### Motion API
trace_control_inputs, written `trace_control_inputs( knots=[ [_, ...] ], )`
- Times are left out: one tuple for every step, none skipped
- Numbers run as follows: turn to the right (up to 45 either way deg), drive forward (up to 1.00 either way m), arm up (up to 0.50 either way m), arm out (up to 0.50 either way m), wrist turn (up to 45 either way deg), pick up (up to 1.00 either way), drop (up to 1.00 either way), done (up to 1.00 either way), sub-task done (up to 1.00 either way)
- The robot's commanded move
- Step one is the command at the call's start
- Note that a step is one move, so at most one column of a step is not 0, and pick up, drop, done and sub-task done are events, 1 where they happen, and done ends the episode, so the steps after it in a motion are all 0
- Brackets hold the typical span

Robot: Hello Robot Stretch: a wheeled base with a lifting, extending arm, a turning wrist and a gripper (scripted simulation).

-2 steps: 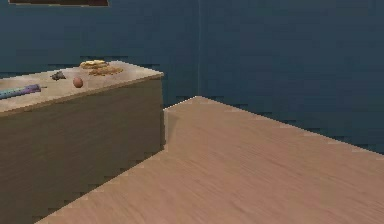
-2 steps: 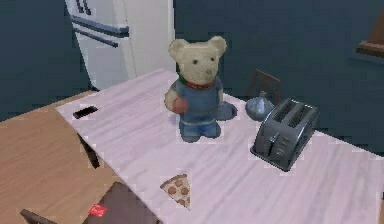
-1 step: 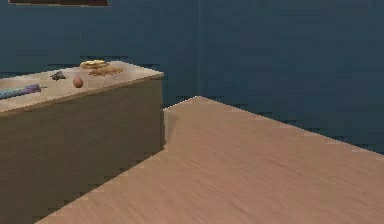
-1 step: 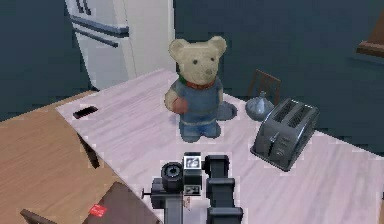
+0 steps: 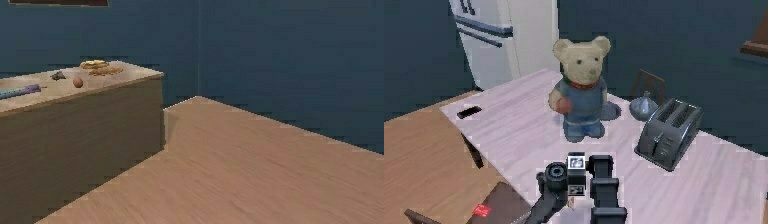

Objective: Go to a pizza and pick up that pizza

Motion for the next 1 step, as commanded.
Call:
trace_control_inputs(
  knots=[
    [0.0,0.00,0.00,0.00,45.0,0.00,0.00,0.00,0.00]
  ],
)
